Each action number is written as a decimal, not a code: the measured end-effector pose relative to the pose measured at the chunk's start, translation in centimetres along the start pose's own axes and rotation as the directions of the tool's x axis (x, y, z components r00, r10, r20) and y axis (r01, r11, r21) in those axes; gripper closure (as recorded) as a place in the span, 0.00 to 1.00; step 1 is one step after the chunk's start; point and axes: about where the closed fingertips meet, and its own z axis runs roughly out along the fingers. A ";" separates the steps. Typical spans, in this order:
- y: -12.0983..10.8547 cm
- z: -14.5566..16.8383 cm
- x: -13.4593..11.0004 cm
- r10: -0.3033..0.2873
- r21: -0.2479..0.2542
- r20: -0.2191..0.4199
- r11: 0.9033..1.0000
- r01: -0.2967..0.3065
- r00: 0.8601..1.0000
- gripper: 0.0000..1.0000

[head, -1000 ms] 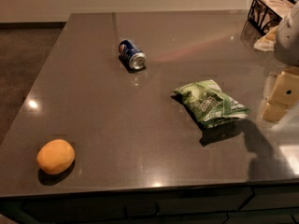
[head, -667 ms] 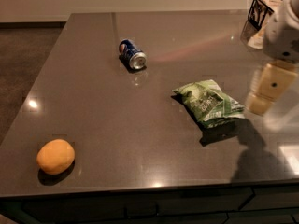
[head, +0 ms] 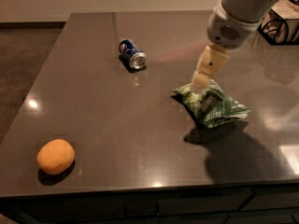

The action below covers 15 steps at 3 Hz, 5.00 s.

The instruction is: Move pepsi can near orange

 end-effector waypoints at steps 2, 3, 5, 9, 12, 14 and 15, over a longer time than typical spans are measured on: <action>-2.9 6.1 -7.9 0.150 -0.034 0.061 0.988 -0.148 0.987 0.00; -3.7 9.1 -11.6 0.217 -0.055 0.104 0.976 -0.212 0.971 0.00; -6.0 13.5 -17.3 0.287 -0.006 0.152 0.957 -0.289 0.946 0.00; -6.4 16.5 -21.4 0.405 0.002 0.094 0.914 -0.407 0.910 0.18; -5.2 15.3 -21.9 0.329 0.015 0.075 0.944 -0.331 0.941 0.87; 2.0 10.1 -19.4 0.078 -0.046 0.092 0.996 -0.074 0.993 1.00; 6.2 8.2 -17.2 -0.009 -0.106 0.132 0.994 0.023 0.991 1.00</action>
Offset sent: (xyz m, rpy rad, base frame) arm 0.1148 0.1121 -0.0463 0.1911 0.0394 -0.1753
